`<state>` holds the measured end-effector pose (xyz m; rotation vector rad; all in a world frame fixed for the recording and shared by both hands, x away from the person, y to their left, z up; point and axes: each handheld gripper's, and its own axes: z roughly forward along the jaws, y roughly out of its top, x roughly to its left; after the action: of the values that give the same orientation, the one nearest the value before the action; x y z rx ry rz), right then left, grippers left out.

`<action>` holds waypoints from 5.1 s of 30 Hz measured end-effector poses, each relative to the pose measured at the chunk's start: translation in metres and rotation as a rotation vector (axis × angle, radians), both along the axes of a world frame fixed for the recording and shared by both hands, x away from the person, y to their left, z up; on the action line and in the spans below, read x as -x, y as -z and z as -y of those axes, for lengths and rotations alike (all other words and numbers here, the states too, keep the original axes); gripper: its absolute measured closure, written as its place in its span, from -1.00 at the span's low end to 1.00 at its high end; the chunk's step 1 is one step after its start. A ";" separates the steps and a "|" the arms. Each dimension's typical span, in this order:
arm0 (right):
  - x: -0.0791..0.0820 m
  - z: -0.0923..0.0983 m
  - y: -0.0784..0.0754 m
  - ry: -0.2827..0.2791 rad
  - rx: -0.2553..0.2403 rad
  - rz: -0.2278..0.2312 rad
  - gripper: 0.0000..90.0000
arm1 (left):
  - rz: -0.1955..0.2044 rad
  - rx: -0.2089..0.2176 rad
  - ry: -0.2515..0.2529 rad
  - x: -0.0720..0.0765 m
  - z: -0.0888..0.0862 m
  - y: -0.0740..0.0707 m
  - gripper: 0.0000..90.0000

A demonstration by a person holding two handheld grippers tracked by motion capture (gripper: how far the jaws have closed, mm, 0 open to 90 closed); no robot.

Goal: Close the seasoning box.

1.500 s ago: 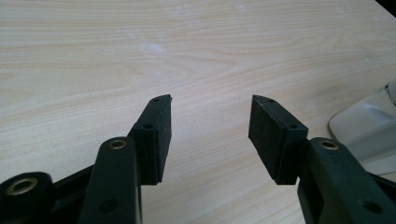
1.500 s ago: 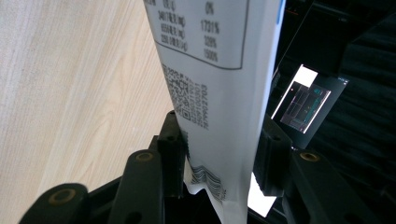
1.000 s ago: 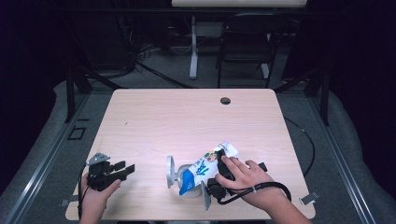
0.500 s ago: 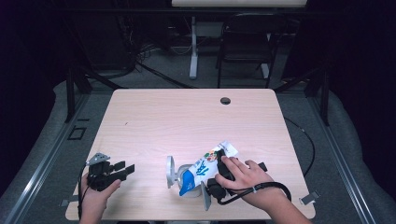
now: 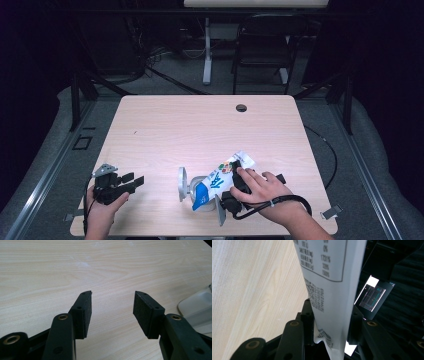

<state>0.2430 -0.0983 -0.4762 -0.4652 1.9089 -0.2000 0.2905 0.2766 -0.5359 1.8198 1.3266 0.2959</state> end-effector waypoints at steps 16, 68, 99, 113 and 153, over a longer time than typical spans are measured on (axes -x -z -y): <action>0.000 -0.001 0.000 -0.001 -0.014 -0.009 0.62 | 0.000 -0.001 -0.001 0.000 0.000 0.000 0.10; -0.001 0.005 -0.006 0.116 -0.223 -0.173 0.84 | 0.002 0.006 -0.017 0.000 0.000 -0.001 0.10; -0.009 0.028 -0.004 0.178 -0.633 -0.362 0.86 | 0.003 0.005 -0.010 0.001 -0.001 -0.002 0.10; -0.011 0.041 0.003 0.218 -0.848 -0.452 0.87 | 0.024 -0.005 0.000 0.005 0.002 -0.007 0.10; -0.045 0.092 0.040 0.391 -1.450 -0.580 0.90 | 0.028 -0.016 0.018 0.008 0.009 -0.010 0.10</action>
<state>0.2882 -0.1904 -0.5166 0.9110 2.1165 1.1220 0.2823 0.2680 -0.5257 1.8331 1.2914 0.3225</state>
